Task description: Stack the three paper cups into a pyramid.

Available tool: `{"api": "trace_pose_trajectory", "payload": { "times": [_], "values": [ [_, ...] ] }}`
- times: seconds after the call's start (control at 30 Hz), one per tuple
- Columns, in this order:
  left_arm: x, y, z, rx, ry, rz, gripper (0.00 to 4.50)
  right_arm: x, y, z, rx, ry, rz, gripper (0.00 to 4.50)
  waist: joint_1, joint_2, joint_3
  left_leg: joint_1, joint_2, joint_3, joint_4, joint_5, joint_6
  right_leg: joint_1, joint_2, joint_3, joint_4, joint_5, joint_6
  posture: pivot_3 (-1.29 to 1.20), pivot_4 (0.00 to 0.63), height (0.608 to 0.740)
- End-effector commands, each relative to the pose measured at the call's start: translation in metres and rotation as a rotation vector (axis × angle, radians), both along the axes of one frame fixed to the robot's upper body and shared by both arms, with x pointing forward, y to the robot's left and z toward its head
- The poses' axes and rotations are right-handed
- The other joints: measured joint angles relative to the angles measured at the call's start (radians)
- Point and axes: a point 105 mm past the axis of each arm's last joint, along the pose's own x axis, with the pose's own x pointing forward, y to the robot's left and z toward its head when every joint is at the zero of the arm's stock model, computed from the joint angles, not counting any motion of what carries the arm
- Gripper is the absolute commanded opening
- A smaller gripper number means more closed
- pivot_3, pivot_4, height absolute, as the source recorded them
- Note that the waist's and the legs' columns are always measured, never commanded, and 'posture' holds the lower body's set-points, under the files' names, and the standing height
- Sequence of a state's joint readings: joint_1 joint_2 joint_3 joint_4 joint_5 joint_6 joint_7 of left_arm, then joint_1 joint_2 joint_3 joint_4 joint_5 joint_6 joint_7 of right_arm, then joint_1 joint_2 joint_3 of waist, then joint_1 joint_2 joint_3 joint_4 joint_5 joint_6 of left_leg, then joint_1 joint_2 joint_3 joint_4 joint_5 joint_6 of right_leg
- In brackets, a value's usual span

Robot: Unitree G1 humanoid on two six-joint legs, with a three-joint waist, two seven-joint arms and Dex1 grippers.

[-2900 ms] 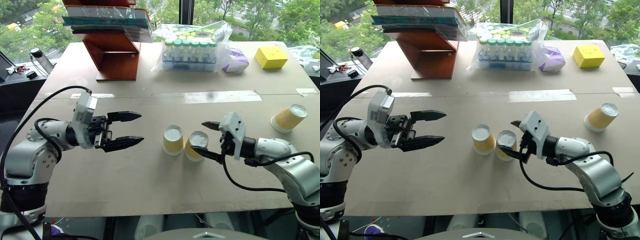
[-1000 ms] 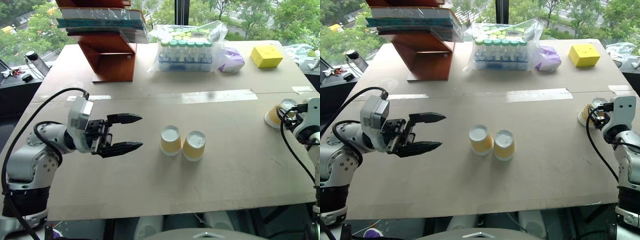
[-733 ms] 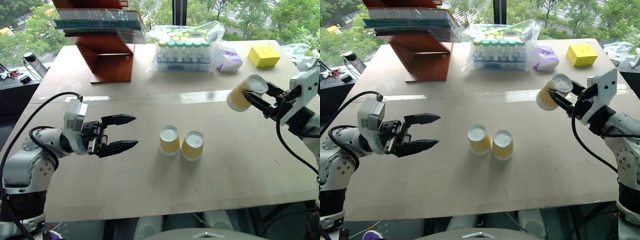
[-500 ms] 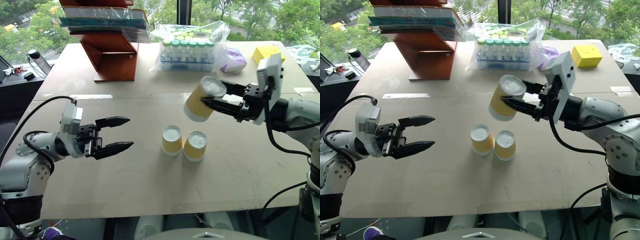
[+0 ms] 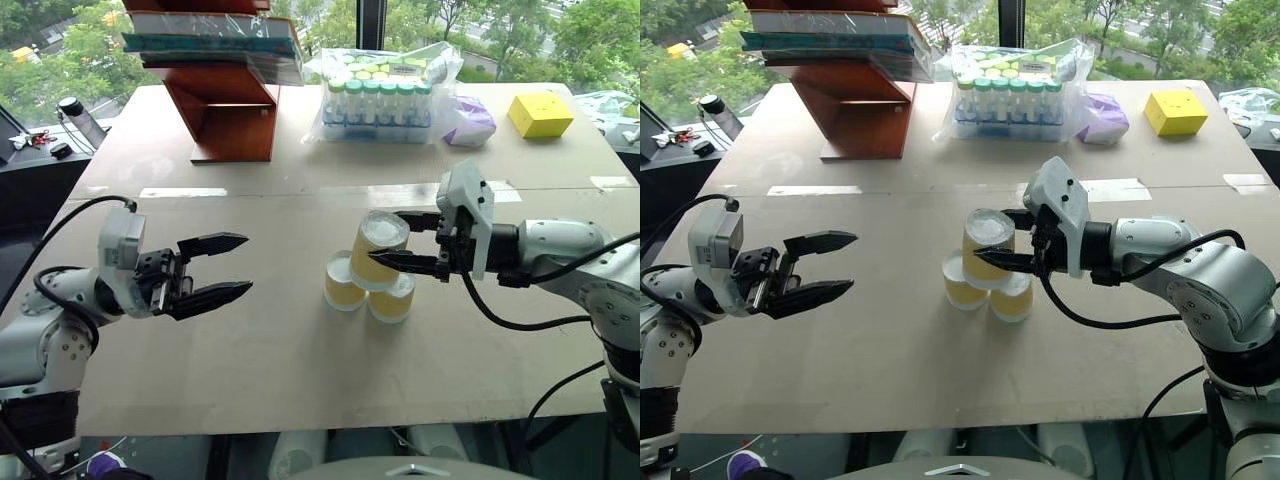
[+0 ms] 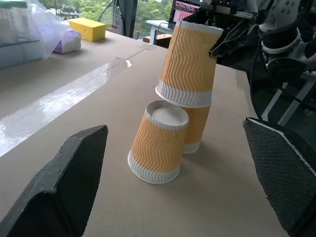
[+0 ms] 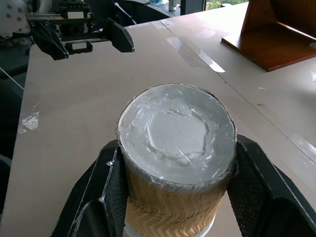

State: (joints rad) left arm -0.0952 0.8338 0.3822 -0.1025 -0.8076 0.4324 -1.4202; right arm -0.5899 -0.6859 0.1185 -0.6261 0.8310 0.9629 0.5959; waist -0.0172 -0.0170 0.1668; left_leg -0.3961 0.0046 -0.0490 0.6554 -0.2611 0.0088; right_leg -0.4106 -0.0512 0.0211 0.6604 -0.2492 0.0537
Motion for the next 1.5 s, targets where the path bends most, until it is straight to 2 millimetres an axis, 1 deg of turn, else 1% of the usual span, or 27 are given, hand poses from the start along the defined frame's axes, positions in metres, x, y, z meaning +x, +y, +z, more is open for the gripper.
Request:
{"api": "trace_pose_trajectory", "payload": {
  "times": [0.03, 0.13, 0.2, 0.23, 0.27, 0.33, 0.43, 0.53, 0.63, 0.7, 0.8, 0.87, 1.0, 1.1, 1.13, 1.2, 1.3, 1.4, 1.5],
  "values": [
    [-0.003, 0.0, 0.009, 0.0, -0.036, -0.015, 4.5, -0.004, 0.003, 0.005, -0.002, -0.068, 0.024, 2.0, 0.0, 0.0, 0.0, 0.0, 0.0, 0.0, 0.0, 0.0, 0.0, 0.0, 0.0, 0.0, 0.0, 0.0, 0.0, 0.0, 0.15, 0.74],
    [-0.002, 0.0, 0.01, -0.001, -0.04, -0.016, 4.5, -0.007, 0.004, 0.002, -0.022, -0.068, 0.047, 2.0, 0.0, 0.0, 0.0, 0.0, 0.0, 0.0, 0.0, 0.0, 0.0, 0.0, 0.0, 0.0, 0.0, 0.0, 0.0, 0.0, 0.15, 0.74],
    [-0.002, -0.001, 0.011, -0.001, -0.04, -0.017, 4.5, -0.007, 0.005, 0.0, -0.036, -0.072, 0.056, 3.05, 0.0, 0.0, 0.0, 0.0, 0.0, 0.0, 0.0, 0.0, 0.0, 0.0, 0.0, 0.0, 0.0, 0.0, 0.0, 0.0, 0.15, 0.74],
    [-0.002, -0.002, 0.011, -0.001, -0.039, -0.018, 4.5, -0.007, 0.005, -0.001, -0.044, -0.081, 0.055, 3.4, 0.0, 0.0, 0.0, 0.0, 0.0, 0.0, 0.0, 0.0, 0.0, 0.0, 0.0, 0.0, 0.0, 0.0, 0.0, 0.0, 0.15, 0.74],
    [-0.002, -0.002, 0.01, -0.001, -0.039, -0.019, 4.5, -0.006, 0.005, -0.001, -0.049, -0.087, 0.053, 3.95, 0.0, 0.0, 0.0, 0.0, 0.0, 0.0, 0.0, 0.0, 0.0, 0.0, 0.0, 0.0, 0.0, 0.0, 0.0, 0.0, 0.15, 0.74],
    [-0.002, -0.003, 0.01, 0.0, -0.041, -0.019, 4.5, -0.007, 0.004, -0.001, -0.057, -0.098, 0.055, 4.43, 0.0, 0.0, 0.0, 0.0, 0.0, 0.0, 0.0, 0.0, 0.0, 0.0, 0.0, 0.0, 0.0, 0.0, 0.0, 0.0, 0.15, 0.74],
    [-0.002, -0.005, 0.009, -0.004, -0.04, -0.019, 4.5, -0.005, 0.001, 0.004, -0.053, -0.127, 0.031, 4.43, 0.0, 0.0, 0.0, 0.0, 0.0, 0.0, 0.0, 0.0, 0.0, 0.0, 0.0, 0.0, 0.0, 0.0, 0.0, 0.0, 0.15, 0.74],
    [-0.002, -0.008, 0.009, -0.016, -0.036, -0.024, 4.5, -0.008, -0.006, 0.012, -0.042, -0.16, 0.022, 4.43, 0.001, 0.0, 0.0, 0.0, 0.0, 0.0, 0.0, 0.0, 0.0, 0.0, 0.0, 0.0, 0.0, 0.0, 0.0, 0.0, 0.15, 0.74],
    [-0.002, -0.018, 0.013, -0.068, -0.028, -0.043, 4.5, -0.014, -0.022, 0.022, -0.029, -0.19, -0.01, 4.43, 0.005, 0.0, 0.0, 0.0, 0.0, 0.0, 0.0, 0.0, 0.0, 0.0, 0.0, 0.0, 0.0, 0.0, 0.0, 0.0, 0.15, 0.74],
    [-0.003, -0.024, 0.015, -0.084, -0.027, -0.056, 4.5, -0.02, -0.035, 0.025, -0.025, -0.192, -0.036, 4.43, 0.005, 0.0, 0.0, 0.0, 0.0, -0.001, 0.0, 0.0, 0.0, 0.0, -0.001, -0.001, 0.0, 0.0, 0.0, 0.0, 0.15, 0.74],
    [0.005, -0.021, 0.008, -0.078, -0.013, -0.022, 4.5, -0.025, -0.052, 0.026, 0.013, -0.181, -0.096, 4.43, 0.007, -0.001, 0.0, -0.001, 0.0, -0.001, 0.0, 0.0, 0.0, 0.0, -0.001, -0.002, 0.0, 0.0, 0.0, 0.0, 0.15, 0.74],
    [0.012, -0.019, 0.002, -0.075, -0.004, 0.018, 4.5, -0.029, -0.062, 0.019, 0.028, -0.152, -0.129, 4.43, 0.005, -0.001, 0.0, -0.001, -0.001, -0.001, 0.0, 0.0, 0.0, 0.001, -0.001, -0.002, 0.0, 0.0, 0.0, 0.0, 0.15, 0.74],
    [0.022, -0.016, -0.014, -0.071, 0.024, 0.106, 4.5, -0.037, -0.095, -0.004, 0.004, -0.114, -0.249, 4.43, 0.005, -0.001, -0.001, 0.0, -0.002, -0.001, 0.0, 0.0, 0.0, 0.001, 0.0, -0.001, 0.0, 0.0, 0.0, 0.0, 0.15, 0.74],
    [0.02, -0.012, -0.028, -0.048, 0.054, 0.144, 4.5, -0.052, -0.113, -0.019, -0.011, -0.081, -0.315, 4.43, 0.003, -0.001, -0.001, 0.0, -0.001, 0.0, 0.0, 0.0, 0.0, 0.001, 0.0, 0.0, 0.0, 0.0, 0.0, 0.0, 0.15, 0.74],
    [0.018, -0.009, -0.035, -0.03, 0.074, 0.158, 4.5, -0.057, -0.121, -0.028, -0.036, -0.07, -0.346, 4.43, 0.004, -0.001, -0.001, 0.0, -0.001, 0.0, 0.0, 0.0, 0.0, 0.001, 0.0, 0.0, 0.0, 0.0, 0.0, 0.0, 0.15, 0.74],
    [0.017, -0.001, -0.051, 0.017, 0.105, 0.21, 4.5, -0.068, -0.132, -0.043, -0.079, -0.057, -0.385, 4.43, 0.006, -0.001, -0.002, 0.001, -0.001, 0.0, 0.0, 0.0, 0.0, 0.001, 0.0, 0.0, 0.0, 0.0, 0.0, 0.0, 0.15, 0.74],
    [0.014, 0.012, -0.066, 0.075, 0.136, 0.266, 4.5, -0.082, -0.147, -0.059, -0.086, -0.012, -0.431, 4.43, 0.004, -0.002, -0.002, 0.002, 0.0, 0.0, 0.0, 0.0, 0.0, 0.002, 0.001, 0.001, 0.0, 0.0, 0.0, 0.0, 0.15, 0.74],
    [0.01, 0.022, -0.073, 0.114, 0.154, 0.285, 4.5, -0.094, -0.16, -0.072, -0.105, 0.019, -0.469, 4.43, 0.004, -0.002, -0.002, 0.006, 0.0, 0.001, 0.0, 0.0, 0.0, 0.005, 0.001, 0.002, 0.0, 0.0, 0.0, 0.0, 0.15, 0.74],
    [0.008, 0.026, -0.073, 0.123, 0.16, 0.288, 4.5, -0.099, -0.168, -0.08, -0.105, 0.034, -0.5, 4.43, 0.005, -0.002, -0.002, 0.016, 0.001, 0.002, 0.0, 0.0, 0.0, 0.016, 0.001, 0.002, -0.002, -0.004, -0.002, 0.0, 0.15, 0.74]
  ]
}}
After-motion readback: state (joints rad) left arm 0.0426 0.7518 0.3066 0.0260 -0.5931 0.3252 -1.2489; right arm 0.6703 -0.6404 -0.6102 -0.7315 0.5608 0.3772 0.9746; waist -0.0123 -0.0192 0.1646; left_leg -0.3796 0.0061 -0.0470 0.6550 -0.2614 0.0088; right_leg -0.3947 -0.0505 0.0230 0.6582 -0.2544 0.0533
